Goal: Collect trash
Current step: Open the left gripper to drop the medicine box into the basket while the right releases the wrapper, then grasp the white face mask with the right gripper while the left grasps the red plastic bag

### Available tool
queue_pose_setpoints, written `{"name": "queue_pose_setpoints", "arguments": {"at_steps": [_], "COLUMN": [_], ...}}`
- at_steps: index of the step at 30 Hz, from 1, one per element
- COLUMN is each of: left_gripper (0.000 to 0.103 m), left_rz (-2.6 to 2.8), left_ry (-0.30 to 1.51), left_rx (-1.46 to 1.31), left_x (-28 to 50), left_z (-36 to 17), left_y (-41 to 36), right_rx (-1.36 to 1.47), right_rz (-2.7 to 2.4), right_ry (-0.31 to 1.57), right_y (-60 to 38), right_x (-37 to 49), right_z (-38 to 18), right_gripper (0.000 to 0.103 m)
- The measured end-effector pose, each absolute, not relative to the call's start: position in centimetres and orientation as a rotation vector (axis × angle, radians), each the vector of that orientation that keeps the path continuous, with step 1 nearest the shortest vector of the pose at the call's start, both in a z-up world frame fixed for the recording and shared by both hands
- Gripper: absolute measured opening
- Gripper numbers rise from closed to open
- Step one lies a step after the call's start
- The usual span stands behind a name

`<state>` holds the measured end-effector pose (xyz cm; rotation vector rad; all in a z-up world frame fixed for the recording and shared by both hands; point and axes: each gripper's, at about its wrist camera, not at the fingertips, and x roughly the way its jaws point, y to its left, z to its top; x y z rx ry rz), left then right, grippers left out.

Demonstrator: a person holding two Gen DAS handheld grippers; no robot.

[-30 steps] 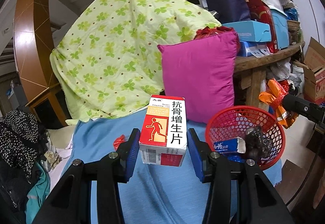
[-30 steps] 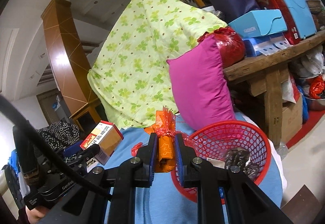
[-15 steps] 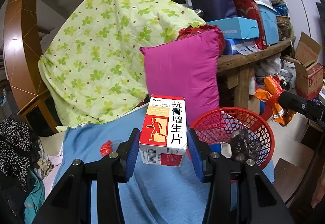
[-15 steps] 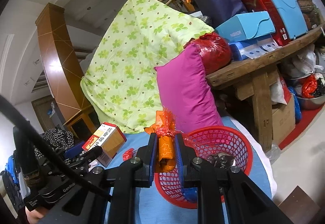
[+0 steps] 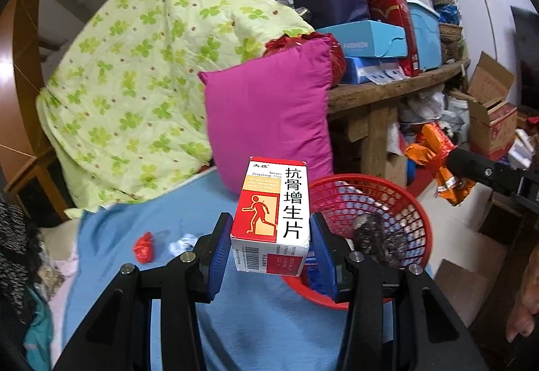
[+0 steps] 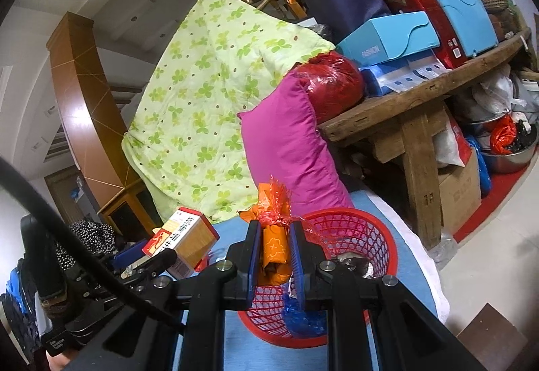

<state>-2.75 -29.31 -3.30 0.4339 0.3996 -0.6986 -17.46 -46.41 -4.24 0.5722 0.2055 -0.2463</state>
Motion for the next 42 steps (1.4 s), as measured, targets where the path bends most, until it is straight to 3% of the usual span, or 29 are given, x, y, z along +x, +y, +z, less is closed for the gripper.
{"name": "queue_pose_setpoints", "arguments": {"at_steps": [13, 26, 29, 38, 39, 41, 42], "left_gripper": [0.049, 0.049, 0.059, 0.064, 0.064, 0.065, 0.065], "left_rz": [-0.882, -0.978, -0.988, -0.869, -0.842, -0.787, -0.748], "left_ry": [0.636, 0.662, 0.649, 0.643, 0.647, 0.662, 0.675], "left_rx": [0.303, 0.276, 0.276, 0.232, 0.228, 0.205, 0.188], "left_x": [0.7, 2.0, 2.1, 4.3, 4.7, 6.0, 6.9], "left_z": [-6.9, -8.3, -8.3, -8.9, -9.2, -9.9, -10.3], "left_y": [-30.6, -32.1, -31.7, -25.6, -24.6, -21.9, -20.1], "right_rx": [0.626, 0.703, 0.698, 0.705, 0.7, 0.681, 0.666], "right_rz": [-0.292, -0.3, -0.296, -0.238, -0.224, -0.212, -0.209], "right_ry": [0.24, 0.299, 0.296, 0.306, 0.303, 0.299, 0.283], "right_y": [-48.3, -50.3, -50.1, -48.3, -47.9, -47.0, -46.3], "right_x": [-17.3, -13.5, -13.0, -11.8, -11.5, -11.0, -10.8], "right_z": [-6.5, -9.1, -9.0, -7.8, -7.4, -6.7, -6.3], "right_gripper": [0.019, 0.021, 0.021, 0.022, 0.029, 0.058, 0.081]}}
